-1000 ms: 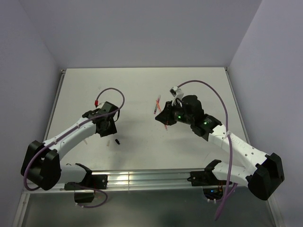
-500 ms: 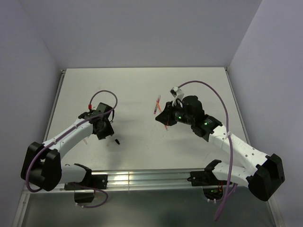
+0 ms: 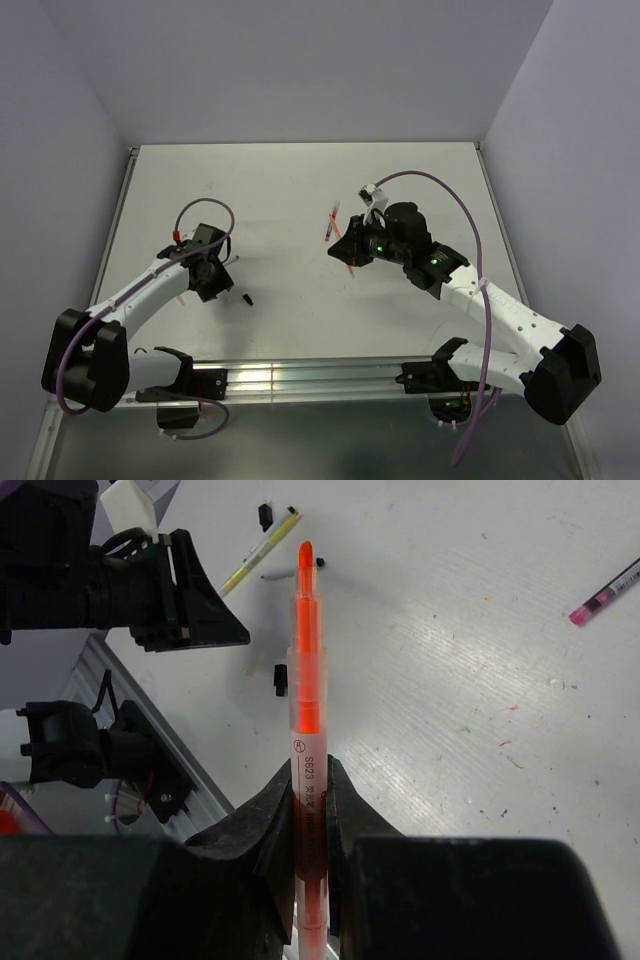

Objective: Insert the pens into the pen caps
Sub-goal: Insert the pen cap onto the pen.

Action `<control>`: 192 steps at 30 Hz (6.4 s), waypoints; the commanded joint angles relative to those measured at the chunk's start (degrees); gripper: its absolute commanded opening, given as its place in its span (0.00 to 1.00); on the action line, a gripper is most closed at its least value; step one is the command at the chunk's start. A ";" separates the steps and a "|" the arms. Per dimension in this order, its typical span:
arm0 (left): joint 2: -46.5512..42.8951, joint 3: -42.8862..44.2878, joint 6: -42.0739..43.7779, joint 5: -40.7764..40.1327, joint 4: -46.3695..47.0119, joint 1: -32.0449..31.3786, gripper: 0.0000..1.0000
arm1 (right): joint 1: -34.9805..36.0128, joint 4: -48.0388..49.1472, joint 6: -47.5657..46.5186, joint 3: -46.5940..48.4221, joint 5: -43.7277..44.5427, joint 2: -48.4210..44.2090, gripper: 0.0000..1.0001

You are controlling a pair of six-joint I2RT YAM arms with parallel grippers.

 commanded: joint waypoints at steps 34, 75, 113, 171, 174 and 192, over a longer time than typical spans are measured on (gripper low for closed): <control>2.26 -4.45 -0.90 4.61 6.02 0.21 0.37 | -0.46 2.32 0.00 -0.05 -0.73 1.54 0.00; 9.46 -2.17 -5.56 3.29 5.58 -2.95 0.09 | -0.46 2.84 0.17 -0.23 -1.96 1.28 0.00; 4.37 34.04 4.54 23.94 33.35 -6.29 0.00 | 4.90 14.01 7.38 9.08 -13.57 6.72 0.00; -0.11 20.59 4.28 33.53 55.07 -8.23 0.00 | 0.86 13.65 6.85 12.78 -8.64 9.01 0.00; -0.73 20.68 4.55 32.12 54.18 -8.14 0.00 | 1.03 14.27 7.38 11.73 -9.61 9.01 0.00; -1.52 20.42 3.76 33.26 54.89 -6.99 0.00 | 3.41 12.51 6.15 10.06 -6.97 8.22 0.00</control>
